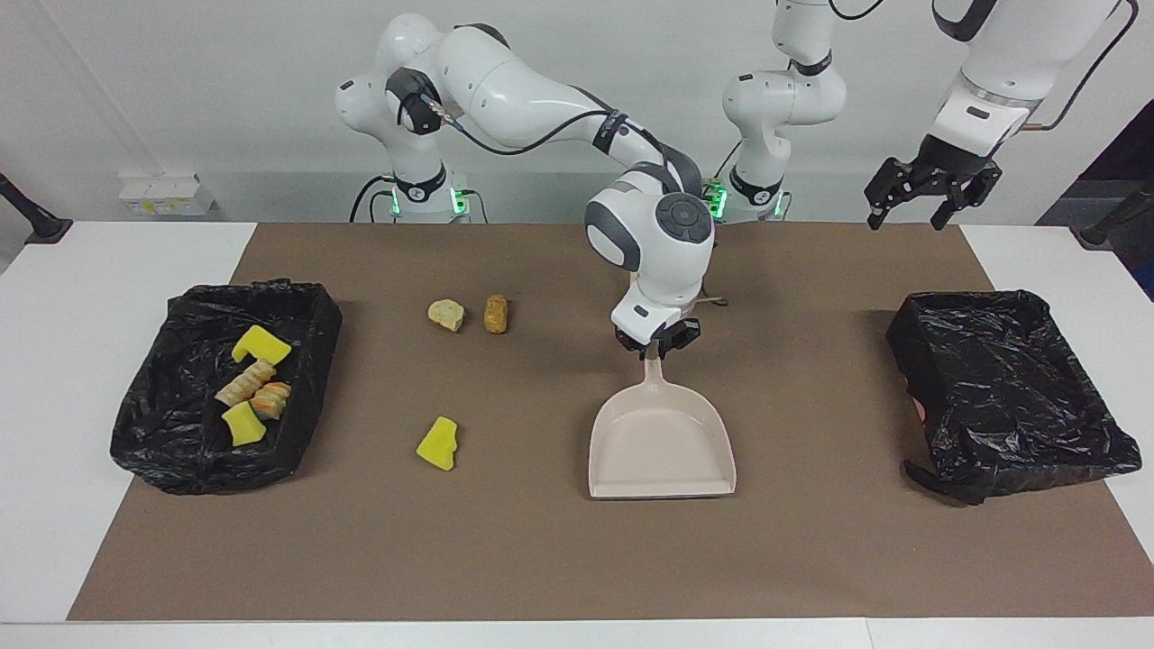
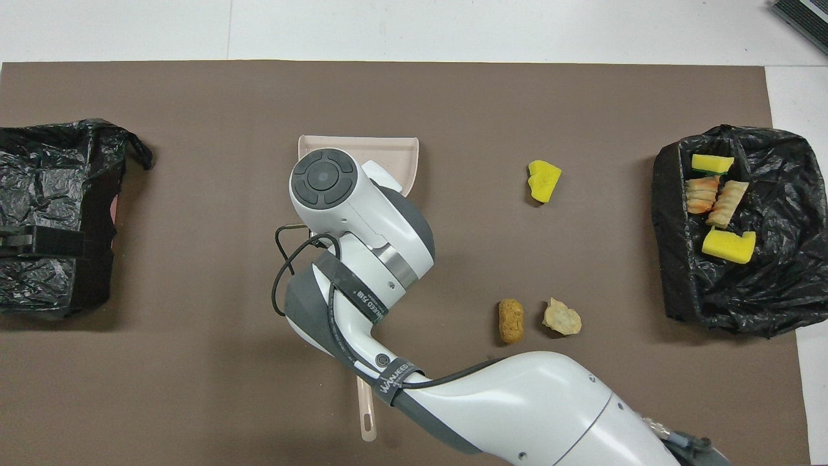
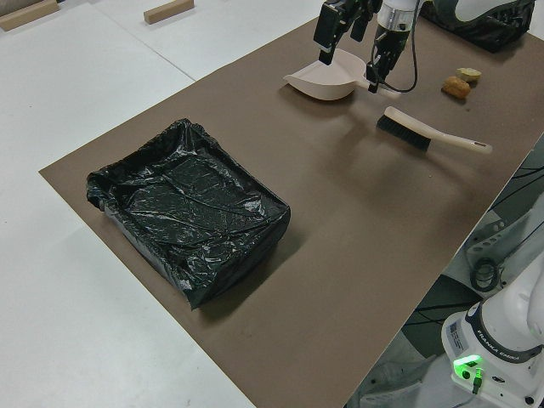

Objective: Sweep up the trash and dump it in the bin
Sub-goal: 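Bring the empty dustpan back to the table center with the right gripper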

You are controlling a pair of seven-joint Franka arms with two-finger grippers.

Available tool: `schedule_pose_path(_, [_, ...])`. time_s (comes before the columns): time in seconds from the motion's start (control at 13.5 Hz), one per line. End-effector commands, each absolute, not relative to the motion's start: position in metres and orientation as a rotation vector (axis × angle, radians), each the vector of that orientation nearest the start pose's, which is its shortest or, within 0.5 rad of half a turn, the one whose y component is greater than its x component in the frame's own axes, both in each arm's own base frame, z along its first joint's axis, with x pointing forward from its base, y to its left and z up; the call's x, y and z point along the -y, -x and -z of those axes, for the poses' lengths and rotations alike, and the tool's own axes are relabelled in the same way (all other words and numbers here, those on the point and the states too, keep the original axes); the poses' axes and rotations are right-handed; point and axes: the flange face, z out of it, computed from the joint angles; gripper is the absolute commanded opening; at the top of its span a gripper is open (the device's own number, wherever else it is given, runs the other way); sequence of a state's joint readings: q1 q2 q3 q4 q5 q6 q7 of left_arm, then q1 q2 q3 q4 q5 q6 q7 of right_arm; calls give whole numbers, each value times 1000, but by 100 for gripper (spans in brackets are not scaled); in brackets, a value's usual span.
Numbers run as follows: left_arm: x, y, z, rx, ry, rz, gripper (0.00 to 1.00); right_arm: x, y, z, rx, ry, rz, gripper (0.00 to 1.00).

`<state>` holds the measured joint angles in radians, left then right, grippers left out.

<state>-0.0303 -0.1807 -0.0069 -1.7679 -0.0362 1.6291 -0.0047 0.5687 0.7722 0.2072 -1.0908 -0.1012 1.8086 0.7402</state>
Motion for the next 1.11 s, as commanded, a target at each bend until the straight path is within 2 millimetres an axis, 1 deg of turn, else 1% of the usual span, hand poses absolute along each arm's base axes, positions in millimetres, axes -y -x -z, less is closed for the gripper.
schedule_pose_path(0.0, [18, -500, -630, -61, 3162, 68, 100, -488, -576, -374, 15, 3139, -73, 44])
schedule_pose_path(0.15, [18, -500, -629, -61, 3162, 65, 100, -485, -576, -384, 10, 3132, -57, 49])
schedule_pose_path(0.22, [18, -500, -629, -61, 3162, 68, 100, -486, -575, -391, 12, 3126, -49, 54])
schedule_pose_path(0.3, [18, -501, -630, -58, 3162, 80, 100, -486, -575, -393, 14, 3123, -44, 65])
schedule_pose_path(0.37, [17, -503, -631, -56, 3162, 99, 100, -485, -574, -409, 6, 3109, -23, 74])
schedule_pose_path(0.44, [17, -505, -631, -58, 3161, 118, 100, -484, -572, -421, -7, 3099, -6, 81])
schedule_pose_path(0.52, [18, -506, -631, -58, 3161, 128, 100, -485, -567, -427, -4, 3094, -13, 83])
schedule_pose_path(0.59, [17, -508, -628, -55, 3161, 123, 100, -481, -556, -425, 16, 3115, -28, 84])
schedule_pose_path(0.74, [18, -515, -626, -45, 3160, 164, 100, -473, -533, -430, 54, 3142, -39, 86])
schedule_pose_path(0.81, [18, -521, -624, -37, 3159, 193, 100, -468, -522, -435, 49, 3156, -47, 92])
schedule_pose_path(0.89, [19, -528, -621, -34, 3158, 220, 100, -462, -508, -437, 61, 3172, -54, 95])
schedule_pose_path(1.04, [23, -546, -613, -39, 3156, 290, 100, -452, -481, -442, 87, 3197, -71, 97])
